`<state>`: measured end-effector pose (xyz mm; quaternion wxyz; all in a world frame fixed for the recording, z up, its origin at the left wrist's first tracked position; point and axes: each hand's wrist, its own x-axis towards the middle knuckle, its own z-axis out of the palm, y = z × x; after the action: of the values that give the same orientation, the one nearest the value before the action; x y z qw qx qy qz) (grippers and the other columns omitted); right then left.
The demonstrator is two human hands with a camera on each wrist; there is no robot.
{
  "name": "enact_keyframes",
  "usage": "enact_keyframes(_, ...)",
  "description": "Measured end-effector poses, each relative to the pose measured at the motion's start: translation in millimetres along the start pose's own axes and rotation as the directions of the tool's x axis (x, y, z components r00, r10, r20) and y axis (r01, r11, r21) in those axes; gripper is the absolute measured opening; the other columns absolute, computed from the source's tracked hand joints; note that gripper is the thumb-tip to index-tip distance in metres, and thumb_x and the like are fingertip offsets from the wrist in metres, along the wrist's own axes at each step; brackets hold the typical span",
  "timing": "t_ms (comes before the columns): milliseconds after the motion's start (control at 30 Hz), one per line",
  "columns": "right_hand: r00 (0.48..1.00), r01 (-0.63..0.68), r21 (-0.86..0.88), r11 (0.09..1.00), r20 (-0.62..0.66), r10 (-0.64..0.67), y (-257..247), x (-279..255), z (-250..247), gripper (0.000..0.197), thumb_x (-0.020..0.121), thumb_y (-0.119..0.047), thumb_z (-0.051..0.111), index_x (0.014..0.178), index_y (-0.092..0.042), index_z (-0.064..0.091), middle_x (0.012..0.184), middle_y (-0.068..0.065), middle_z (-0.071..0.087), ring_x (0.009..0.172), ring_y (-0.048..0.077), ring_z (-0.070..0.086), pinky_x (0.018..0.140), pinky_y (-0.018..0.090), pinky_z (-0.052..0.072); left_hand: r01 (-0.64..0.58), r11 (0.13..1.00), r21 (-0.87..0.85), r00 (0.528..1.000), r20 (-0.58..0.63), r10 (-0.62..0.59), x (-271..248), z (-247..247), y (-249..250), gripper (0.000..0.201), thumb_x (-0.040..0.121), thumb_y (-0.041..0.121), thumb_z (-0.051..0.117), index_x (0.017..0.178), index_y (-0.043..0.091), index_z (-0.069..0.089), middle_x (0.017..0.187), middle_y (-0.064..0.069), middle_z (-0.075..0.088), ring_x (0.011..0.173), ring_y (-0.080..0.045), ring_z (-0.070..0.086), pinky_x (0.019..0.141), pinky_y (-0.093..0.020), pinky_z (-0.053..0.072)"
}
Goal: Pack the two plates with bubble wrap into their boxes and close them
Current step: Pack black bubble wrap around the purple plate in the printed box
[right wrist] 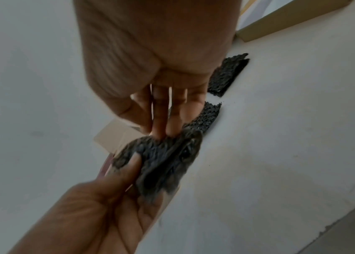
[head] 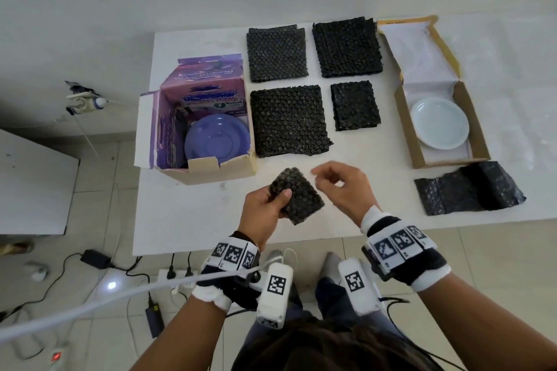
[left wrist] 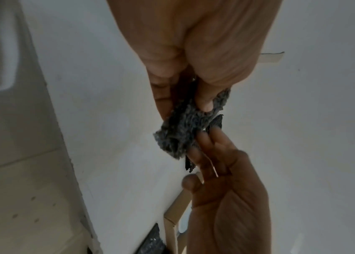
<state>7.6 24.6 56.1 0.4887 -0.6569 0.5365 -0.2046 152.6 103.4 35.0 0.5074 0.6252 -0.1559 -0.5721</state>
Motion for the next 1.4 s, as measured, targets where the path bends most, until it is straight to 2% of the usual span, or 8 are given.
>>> enact_keyframes(133, 0.911, -0.318, 0.066, 0.946, 0.298, 0.285, -5.8, 6.5, -5.6, 0.027, 0.083, -0.012, 0.065, 0.109, -0.019, 0.061, 0.089, 0.004, 0.060, 0.074, 0.016, 0.053, 0.054, 0.023, 0.040, -0.018, 0.995, 0.103, 0.997, 0.073, 0.011, -0.6, -6.4, 7.4, 0.016, 0.091, 0.001, 0.054, 0.103, 0.001, 0.065, 0.086, -0.009, 0.068, 0.078, -0.020, 0.066, 0.069, -0.035, 0.058)
enact_keyframes(233, 0.855, -0.368, 0.154, 0.917, 0.444, 0.269, -6.3, 4.8, -3.2, 0.018, 0.084, -0.006, 0.060, 0.100, -0.013, 0.064, 0.079, 0.005, 0.061, 0.063, 0.016, 0.051, 0.043, 0.023, 0.036, -0.036, 0.987, 0.158, 0.992, 0.127, 0.016, -2.8, -9.8, 12.9, 0.012, 0.090, 0.000, 0.056, 0.098, 0.003, 0.065, 0.083, -0.009, 0.067, 0.072, -0.015, 0.065, 0.059, -0.025, 0.055)
enact_keyframes(467, 0.940, -0.306, 0.524, 0.795, 0.298, 0.166, -12.7, -7.1, 10.9, 0.023, 0.084, 0.015, 0.050, 0.074, -0.004, 0.059, 0.053, 0.004, 0.055, 0.039, 0.012, 0.043, 0.033, 0.016, 0.031, -0.042, 0.984, 0.175, 0.989, 0.150, 0.015, -18.7, -19.0, 31.2, 0.011, 0.087, 0.005, 0.061, 0.097, 0.002, 0.065, 0.075, -0.019, 0.068, 0.050, -0.022, 0.062, 0.043, -0.024, 0.048)
enact_keyframes(667, 0.972, -0.169, 0.486, 0.858, 0.227, 0.063, -40.7, -3.4, 10.7, 0.033, 0.081, 0.020, 0.049, 0.069, -0.005, 0.065, 0.051, -0.001, 0.059, 0.037, 0.011, 0.047, 0.033, 0.018, 0.037, 0.031, 0.999, -0.038, 0.995, 0.097, -0.027, -37.0, -16.4, 56.4, 0.031, 0.097, 0.026, 0.043, 0.092, 0.002, 0.063, 0.076, -0.019, 0.067, 0.051, -0.026, 0.061, 0.044, -0.025, 0.047)
enact_keyframes(867, 0.944, -0.089, 0.484, 0.870, 0.318, -0.081, -72.8, -7.1, 6.4, 0.026, 0.079, 0.009, 0.050, 0.085, -0.005, 0.071, 0.080, 0.015, 0.065, 0.063, 0.017, 0.059, 0.048, 0.025, 0.050, -0.196, 0.980, 0.020, 0.980, -0.036, 0.197, -51.4, -21.1, 70.4, 0.016, 0.087, -0.006, 0.056, 0.094, 0.005, 0.065, 0.069, -0.008, 0.069, 0.051, -0.021, 0.063, 0.046, -0.023, 0.048)
enact_keyframes(1067, 0.915, -0.110, 0.443, 0.890, 0.394, -0.083, -107.8, 0.8, 19.0, 0.020, 0.084, 0.000, 0.064, 0.103, -0.005, 0.062, 0.077, 0.017, 0.064, 0.053, 0.021, 0.062, 0.047, 0.027, 0.053, -0.375, 0.916, 0.146, 0.916, -0.094, 0.390, -51.0, -44.8, 95.8, 0.020, 0.084, -0.007, 0.061, 0.094, 0.010, 0.066, 0.076, -0.011, 0.070, 0.057, -0.019, 0.065, 0.050, -0.024, 0.051)
enact_keyframes(1267, 0.985, -0.066, 0.448, 0.891, 0.171, -0.013, -144.1, 42.1, 68.4, 0.022, 0.080, 0.010, 0.064, 0.069, -0.008, 0.060, 0.064, 0.014, 0.062, 0.041, 0.019, 0.061, 0.040, 0.022, 0.050, -0.497, 0.810, 0.312, 0.790, -0.225, 0.571, -15.4, -88.0, 129.0, 0.013, 0.080, 0.010, 0.072, 0.084, 0.021, 0.066, 0.079, 0.002, 0.070, 0.067, -0.004, 0.063, 0.062, -0.016, 0.050)
enact_keyframes(1400, 1.000, -0.011, 0.265, 0.964, 0.026, 0.004, -166.2, 78.7, 107.2, 0.025, 0.079, 0.004, 0.066, 0.062, -0.013, 0.058, 0.068, 0.014, 0.063, 0.052, 0.029, 0.066, 0.044, 0.025, 0.054, -0.397, 0.728, 0.559, 0.688, -0.344, 0.639, 23.0, -140.5, 145.9, 0.014, 0.080, 0.020, 0.072, 0.092, 0.023, 0.065, 0.086, 0.008, 0.065, 0.077, -0.008, 0.057, 0.068, -0.021, 0.047)
